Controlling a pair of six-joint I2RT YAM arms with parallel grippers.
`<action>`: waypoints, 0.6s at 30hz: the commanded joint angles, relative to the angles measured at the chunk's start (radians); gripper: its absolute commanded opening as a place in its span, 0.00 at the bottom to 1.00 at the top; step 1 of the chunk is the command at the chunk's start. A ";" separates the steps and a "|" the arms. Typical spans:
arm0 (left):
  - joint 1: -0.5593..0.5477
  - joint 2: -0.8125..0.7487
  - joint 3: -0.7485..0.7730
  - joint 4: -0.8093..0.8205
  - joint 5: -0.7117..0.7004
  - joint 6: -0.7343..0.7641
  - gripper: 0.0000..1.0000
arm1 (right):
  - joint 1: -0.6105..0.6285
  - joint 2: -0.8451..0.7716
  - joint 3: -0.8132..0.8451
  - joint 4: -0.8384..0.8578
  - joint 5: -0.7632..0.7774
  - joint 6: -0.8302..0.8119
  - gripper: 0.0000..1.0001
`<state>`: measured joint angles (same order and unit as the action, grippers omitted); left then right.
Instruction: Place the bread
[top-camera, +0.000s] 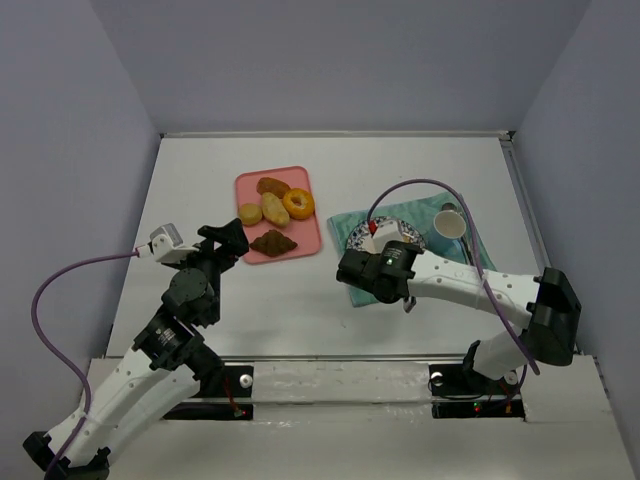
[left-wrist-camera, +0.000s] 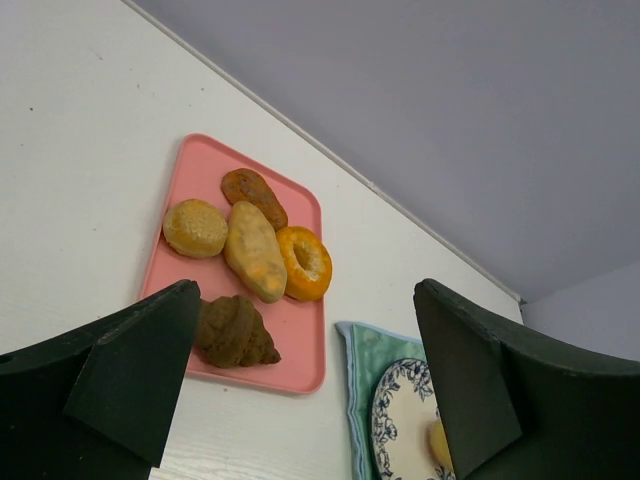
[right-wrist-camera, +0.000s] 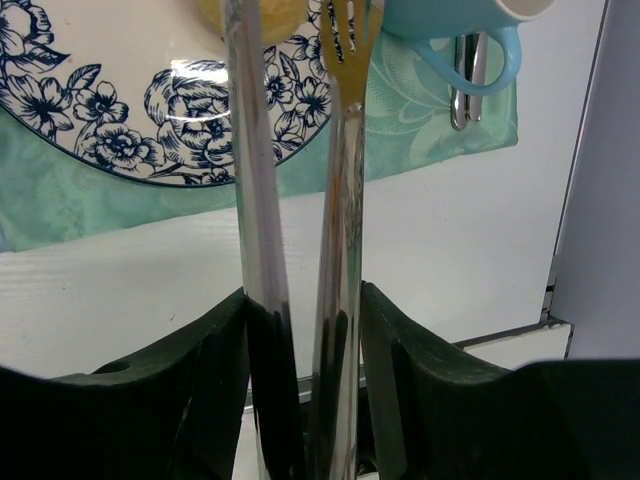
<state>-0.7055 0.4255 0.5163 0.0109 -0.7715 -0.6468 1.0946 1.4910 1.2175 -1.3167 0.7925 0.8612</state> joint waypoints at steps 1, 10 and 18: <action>-0.003 0.007 -0.006 0.055 -0.034 0.010 0.99 | 0.007 -0.009 0.063 -0.044 0.065 0.019 0.52; -0.003 -0.008 -0.007 0.052 -0.034 0.010 0.99 | 0.007 0.009 0.073 -0.053 0.074 0.042 0.54; -0.003 -0.024 -0.007 0.040 -0.034 0.009 0.99 | 0.007 -0.023 0.164 0.014 0.211 -0.056 0.53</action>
<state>-0.7055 0.4187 0.5163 0.0101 -0.7715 -0.6441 1.0946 1.5047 1.2873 -1.3243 0.8562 0.8345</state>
